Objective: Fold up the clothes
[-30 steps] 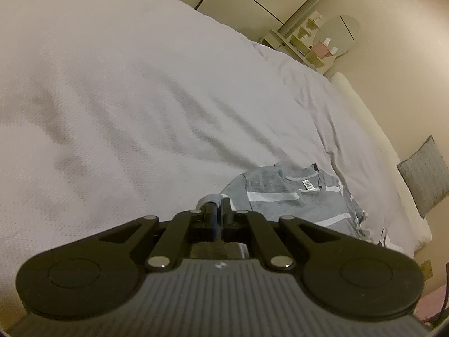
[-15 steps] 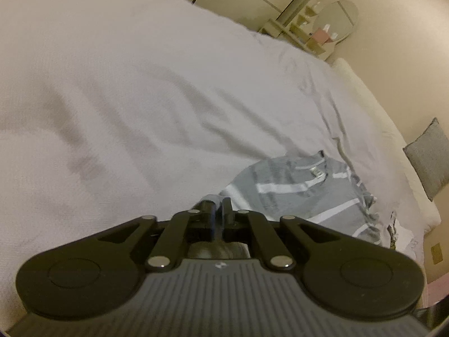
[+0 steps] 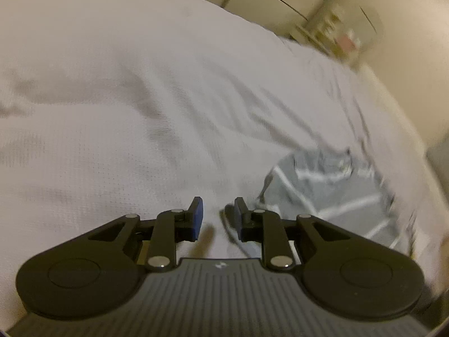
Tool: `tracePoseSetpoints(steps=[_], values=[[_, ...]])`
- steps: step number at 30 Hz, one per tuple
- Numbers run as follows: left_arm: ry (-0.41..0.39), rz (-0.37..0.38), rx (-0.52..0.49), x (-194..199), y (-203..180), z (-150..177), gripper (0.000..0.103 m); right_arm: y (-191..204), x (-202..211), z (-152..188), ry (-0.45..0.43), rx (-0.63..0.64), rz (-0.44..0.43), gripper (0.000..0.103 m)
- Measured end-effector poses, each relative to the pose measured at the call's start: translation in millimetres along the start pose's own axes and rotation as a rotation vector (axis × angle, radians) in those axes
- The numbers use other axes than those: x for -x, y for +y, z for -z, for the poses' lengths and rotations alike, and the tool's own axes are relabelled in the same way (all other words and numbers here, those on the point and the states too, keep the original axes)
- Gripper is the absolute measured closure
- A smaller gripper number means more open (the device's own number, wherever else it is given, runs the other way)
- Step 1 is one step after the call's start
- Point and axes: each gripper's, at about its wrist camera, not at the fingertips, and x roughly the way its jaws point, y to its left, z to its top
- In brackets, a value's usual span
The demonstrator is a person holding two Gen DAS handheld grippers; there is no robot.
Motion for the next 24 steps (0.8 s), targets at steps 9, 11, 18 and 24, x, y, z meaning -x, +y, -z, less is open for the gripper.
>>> tracePoseSetpoints(steps=[9,11,18,24], values=[[0.073,-0.108,-0.441,-41,-43,3,0.083,6,4,-6,-0.008,-0.102,0.022,0.073],[0.068,-0.100,-0.448,-46,-43,1,0.085,0,5,-4,-0.011,-0.137,0.035,0.072],[-0.022,-0.091,-0.345,-37,-32,-19,0.103,-12,-4,-7,-0.001,-0.279,0.075,0.075],[-0.014,-0.085,-0.388,-40,-34,-28,0.103,-8,-22,-11,0.015,-0.277,0.038,0.092]])
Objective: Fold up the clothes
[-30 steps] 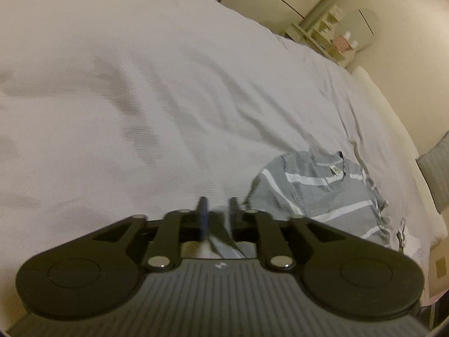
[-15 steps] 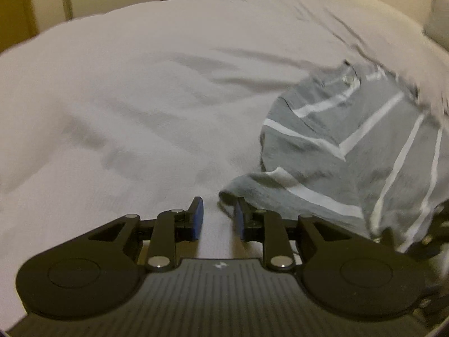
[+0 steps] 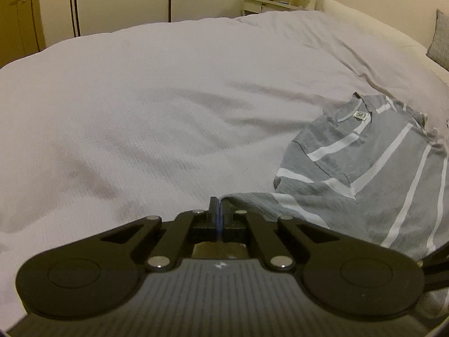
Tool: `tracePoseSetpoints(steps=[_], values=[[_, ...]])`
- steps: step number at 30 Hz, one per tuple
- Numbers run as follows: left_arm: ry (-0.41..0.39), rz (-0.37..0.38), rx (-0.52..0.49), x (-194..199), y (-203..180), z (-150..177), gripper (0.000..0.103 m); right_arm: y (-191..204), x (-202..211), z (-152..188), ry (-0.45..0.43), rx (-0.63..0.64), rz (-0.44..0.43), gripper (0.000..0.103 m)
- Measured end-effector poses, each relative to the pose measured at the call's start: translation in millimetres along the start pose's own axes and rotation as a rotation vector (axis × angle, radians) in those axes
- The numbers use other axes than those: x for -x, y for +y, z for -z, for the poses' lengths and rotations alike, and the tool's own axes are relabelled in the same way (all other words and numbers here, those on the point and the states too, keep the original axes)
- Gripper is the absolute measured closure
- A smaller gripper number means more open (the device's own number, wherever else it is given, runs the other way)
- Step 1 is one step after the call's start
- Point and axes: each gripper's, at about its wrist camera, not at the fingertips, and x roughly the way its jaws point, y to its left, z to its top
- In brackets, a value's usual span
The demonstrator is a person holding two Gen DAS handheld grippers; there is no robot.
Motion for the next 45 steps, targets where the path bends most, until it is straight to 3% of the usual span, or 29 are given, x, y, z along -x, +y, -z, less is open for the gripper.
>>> tracePoseSetpoints(steps=[5,9,13,16,18,19,20,22,24,28,34,36,37,42,45], values=[[0.022,0.006,0.017,-4,3,5,0.103,-1,14,0,-0.016,0.040,-0.010,0.089],[0.042,-0.003,-0.050,5,-4,15,0.103,-2,28,-2,-0.058,0.078,0.002,0.088],[0.069,-0.031,-0.136,13,-7,27,0.103,-18,14,-13,-0.066,0.016,0.017,0.074],[0.076,-0.038,-0.118,22,0,30,0.103,-25,0,-17,-0.057,-0.005,0.015,0.071],[0.063,-0.032,-0.045,28,9,27,0.103,-28,-7,-15,-0.044,-0.019,0.007,0.071],[0.052,-0.025,-0.011,30,13,24,0.103,-28,-8,-13,-0.038,-0.028,0.002,0.077],[0.040,-0.019,0.018,32,16,20,0.103,-28,-8,-11,-0.032,-0.035,-0.001,0.092],[0.022,0.001,0.067,31,21,10,0.103,-29,-9,-7,-0.020,-0.049,-0.009,0.095],[0.024,0.040,0.100,24,23,-1,0.102,-29,-7,-2,-0.008,-0.059,-0.014,0.096],[0.106,0.150,0.150,-5,20,-16,0.081,-28,4,11,0.014,-0.067,-0.012,0.096],[0.224,0.213,0.093,-34,5,-14,0.082,-30,8,19,0.018,-0.062,-0.019,0.096],[0.248,0.224,0.063,-36,0,-10,0.088,-29,9,20,0.017,-0.059,-0.020,0.096],[0.255,0.224,0.048,-35,-1,-9,0.103,-29,9,20,0.015,-0.058,-0.020,0.096],[0.128,0.123,0.041,-12,3,-13,0.103,-27,11,20,0.003,-0.055,-0.018,0.096],[0.118,0.082,0.055,-13,8,-12,0.103,-24,7,15,-0.001,-0.041,-0.021,0.096]])
